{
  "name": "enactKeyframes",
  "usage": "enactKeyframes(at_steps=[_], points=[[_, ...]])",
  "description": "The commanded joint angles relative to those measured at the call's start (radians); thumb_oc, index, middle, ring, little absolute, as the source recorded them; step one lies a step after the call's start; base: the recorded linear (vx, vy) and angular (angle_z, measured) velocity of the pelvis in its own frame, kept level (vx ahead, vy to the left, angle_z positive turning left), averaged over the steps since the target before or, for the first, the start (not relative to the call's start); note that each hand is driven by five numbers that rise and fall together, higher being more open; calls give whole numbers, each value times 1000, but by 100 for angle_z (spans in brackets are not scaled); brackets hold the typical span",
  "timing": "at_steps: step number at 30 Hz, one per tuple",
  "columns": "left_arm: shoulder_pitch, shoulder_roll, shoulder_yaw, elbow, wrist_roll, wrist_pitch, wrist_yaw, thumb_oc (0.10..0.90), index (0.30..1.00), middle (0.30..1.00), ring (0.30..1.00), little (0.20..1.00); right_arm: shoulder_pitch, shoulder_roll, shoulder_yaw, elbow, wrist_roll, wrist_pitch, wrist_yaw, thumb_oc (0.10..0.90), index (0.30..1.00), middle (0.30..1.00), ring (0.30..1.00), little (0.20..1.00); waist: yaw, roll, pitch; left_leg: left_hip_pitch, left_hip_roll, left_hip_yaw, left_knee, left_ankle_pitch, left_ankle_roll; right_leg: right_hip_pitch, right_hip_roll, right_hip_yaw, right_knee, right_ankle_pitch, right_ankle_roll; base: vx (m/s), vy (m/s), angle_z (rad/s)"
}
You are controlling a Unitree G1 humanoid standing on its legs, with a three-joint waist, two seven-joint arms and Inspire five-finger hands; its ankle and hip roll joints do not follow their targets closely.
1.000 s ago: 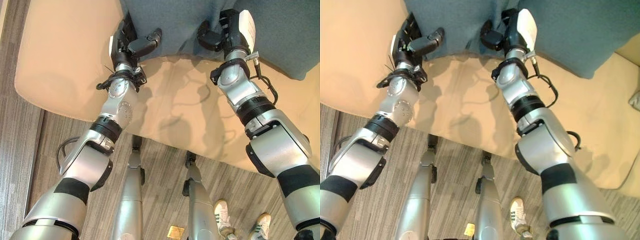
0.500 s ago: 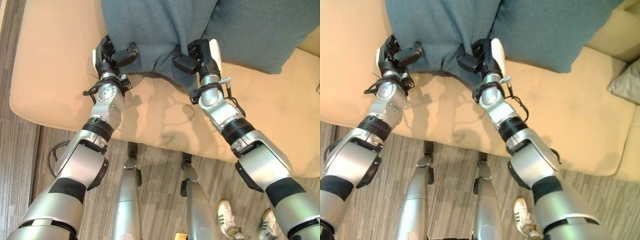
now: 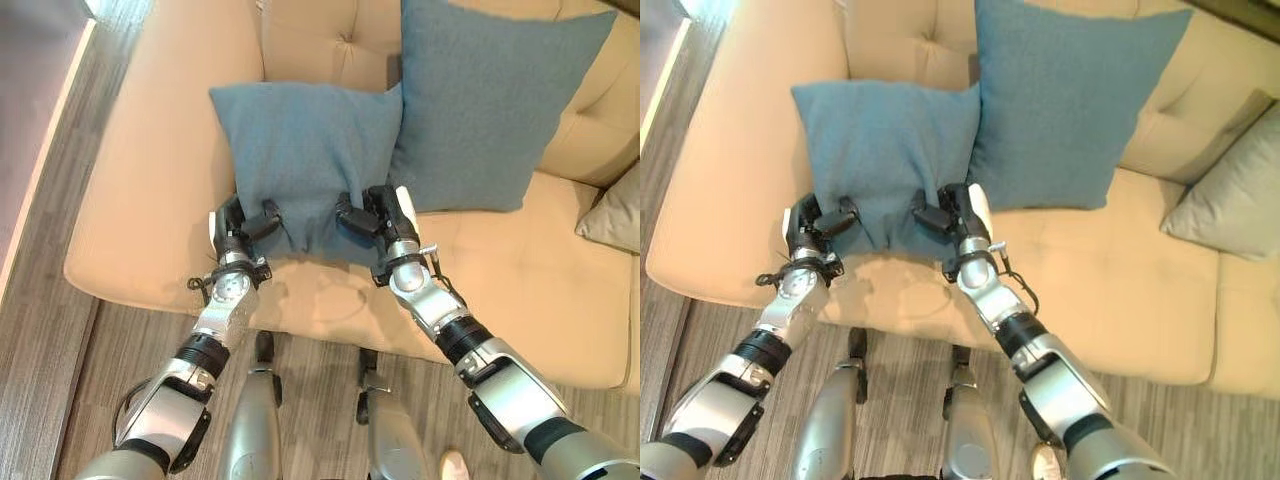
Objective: Pick up all the scattered cushions and arrange them neatly on the sofa.
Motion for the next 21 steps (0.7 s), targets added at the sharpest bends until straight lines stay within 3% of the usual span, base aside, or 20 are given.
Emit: enactKeyframes(at_steps=[1,6,13,18,19,20,21], points=[[-63,-79,-50,-332,184,-147,-53,400,300,300,300,300,3,31,-35,-295,-55,-150,49,400,300,300,300,300,45,116,-177,95,-1,-92,-116,-26,-20,79,-9,-14,137,-225,29,118,-108,12],[87,-24,-9,-500,265,-151,-83,400,300,300,300,300,97,-2,-71,-476,-70,-177,106,400,300,300,300,300,82,108,-276,169,-2,-118,-141,-36,-17,159,-8,-55,143,-259,26,112,-93,23],[309,22,15,-745,300,-154,-183,400,300,300,300,300,329,-84,-180,-741,-105,-220,199,400,300,300,300,300,93,101,-373,254,16,-133,-164,-51,-21,227,7,-84,177,-309,18,65,-109,12],[469,76,81,-894,326,-166,-224,400,300,300,300,300,550,-186,-312,-907,-177,-258,228,400,300,300,300,300,81,112,-419,287,66,-160,-166,-11,-52,256,73,-92,226,-380,-28,-13,-261,5],[510,79,105,-935,316,-175,-226,400,300,300,300,300,589,-210,-346,-927,-210,-264,207,400,300,300,300,300,79,124,-416,278,99,-173,-177,42,-75,260,112,-99,234,-404,-52,-125,-286,4],[512,79,106,-937,316,-174,-227,400,300,300,300,300,590,-210,-346,-929,-211,-264,207,400,300,300,300,300,79,126,-417,279,101,-174,-180,45,-77,259,114,-101,233,-403,-53,-163,-258,10],[518,83,114,-946,323,-178,-222,400,300,300,300,300,602,-224,-355,-931,-225,-269,199,400,300,300,300,300,78,135,-415,272,115,-180,-197,83,-88,256,127,-107,233,-409,-59,-63,-65,4]])
